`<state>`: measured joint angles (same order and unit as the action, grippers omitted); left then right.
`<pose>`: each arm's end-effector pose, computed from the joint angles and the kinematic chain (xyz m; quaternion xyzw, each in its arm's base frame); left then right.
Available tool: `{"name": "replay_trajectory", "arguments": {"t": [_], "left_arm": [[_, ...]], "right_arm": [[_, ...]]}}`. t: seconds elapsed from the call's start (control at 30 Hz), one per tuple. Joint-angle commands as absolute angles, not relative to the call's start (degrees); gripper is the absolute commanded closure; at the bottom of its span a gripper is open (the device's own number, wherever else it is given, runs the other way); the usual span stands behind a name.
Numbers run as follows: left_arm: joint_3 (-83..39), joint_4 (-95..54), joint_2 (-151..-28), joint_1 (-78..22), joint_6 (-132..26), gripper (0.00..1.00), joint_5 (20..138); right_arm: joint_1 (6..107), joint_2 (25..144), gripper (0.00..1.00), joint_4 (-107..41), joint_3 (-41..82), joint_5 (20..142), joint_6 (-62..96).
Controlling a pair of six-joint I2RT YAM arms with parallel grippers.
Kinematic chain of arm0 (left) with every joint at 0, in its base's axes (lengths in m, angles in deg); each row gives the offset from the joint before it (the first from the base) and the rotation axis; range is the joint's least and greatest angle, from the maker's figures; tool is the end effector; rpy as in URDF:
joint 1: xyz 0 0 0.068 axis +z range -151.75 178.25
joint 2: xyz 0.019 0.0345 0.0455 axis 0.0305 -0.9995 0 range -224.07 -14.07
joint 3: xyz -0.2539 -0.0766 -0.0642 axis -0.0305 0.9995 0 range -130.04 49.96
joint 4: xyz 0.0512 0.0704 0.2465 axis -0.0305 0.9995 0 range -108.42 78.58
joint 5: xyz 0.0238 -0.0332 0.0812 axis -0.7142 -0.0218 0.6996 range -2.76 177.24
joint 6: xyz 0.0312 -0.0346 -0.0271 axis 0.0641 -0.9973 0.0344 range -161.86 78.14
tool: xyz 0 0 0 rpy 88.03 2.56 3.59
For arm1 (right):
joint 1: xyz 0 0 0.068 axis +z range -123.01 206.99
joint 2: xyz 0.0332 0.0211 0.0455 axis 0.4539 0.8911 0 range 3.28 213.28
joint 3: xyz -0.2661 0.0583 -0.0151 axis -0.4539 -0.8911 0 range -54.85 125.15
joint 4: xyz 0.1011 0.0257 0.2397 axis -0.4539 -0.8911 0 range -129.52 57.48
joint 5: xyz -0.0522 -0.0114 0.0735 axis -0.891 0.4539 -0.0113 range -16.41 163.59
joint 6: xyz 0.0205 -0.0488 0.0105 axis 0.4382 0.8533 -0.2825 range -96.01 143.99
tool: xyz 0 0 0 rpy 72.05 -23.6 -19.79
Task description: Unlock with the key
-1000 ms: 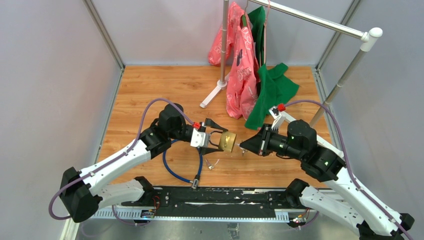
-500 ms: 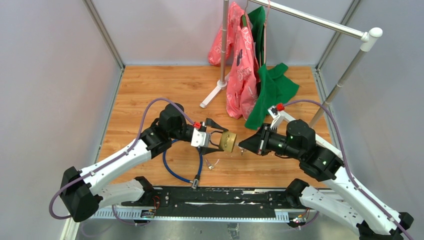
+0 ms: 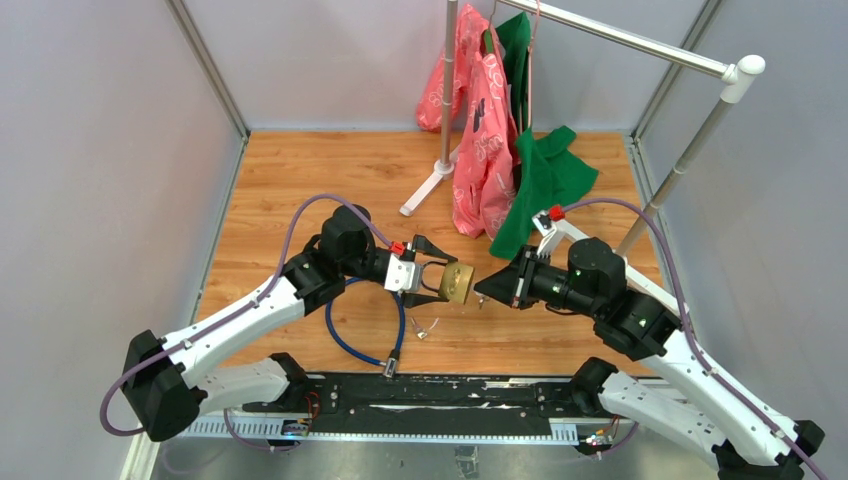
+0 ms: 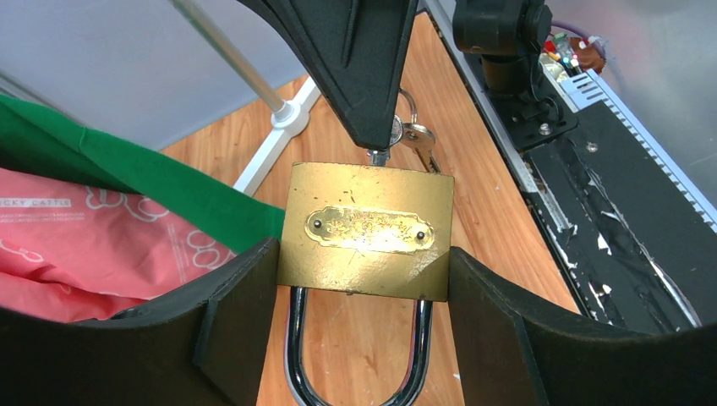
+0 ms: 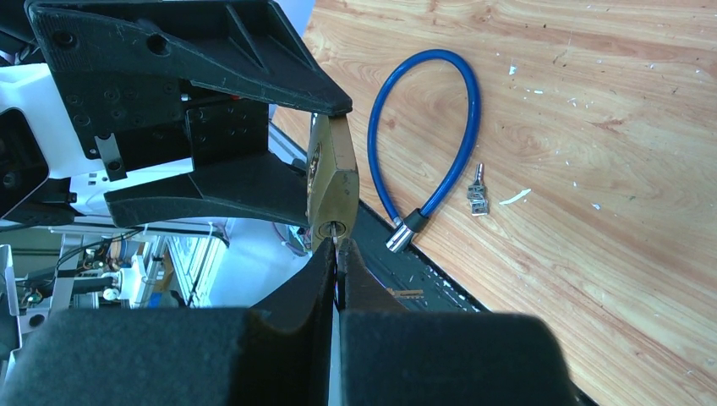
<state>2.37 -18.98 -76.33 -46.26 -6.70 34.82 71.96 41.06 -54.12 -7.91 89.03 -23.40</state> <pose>0.1528 -0.1898 0.3199 0.6618 0.3693 -0.3921 0.5214 0.0990 0.1123 0.3501 -0.0678 0.7742 0.5202 0.3542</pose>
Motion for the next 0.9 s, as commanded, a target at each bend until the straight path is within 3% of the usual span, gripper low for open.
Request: {"name": "replay_trajectory", "arguments": {"t": [0.0, 0.87], "left_arm": [[-0.86, -23.69, -75.79, -46.76, -6.88, 1.00, 33.67], [-1.47, -23.69, -76.21, -46.83, -7.08, 1.00, 35.03]], "right_arm": [[71.43, 41.44, 1.00, -52.01, -8.83, 90.57, -24.16], [73.47, 45.30, 1.00, -50.37, -8.11, 89.68, -24.88]]}}
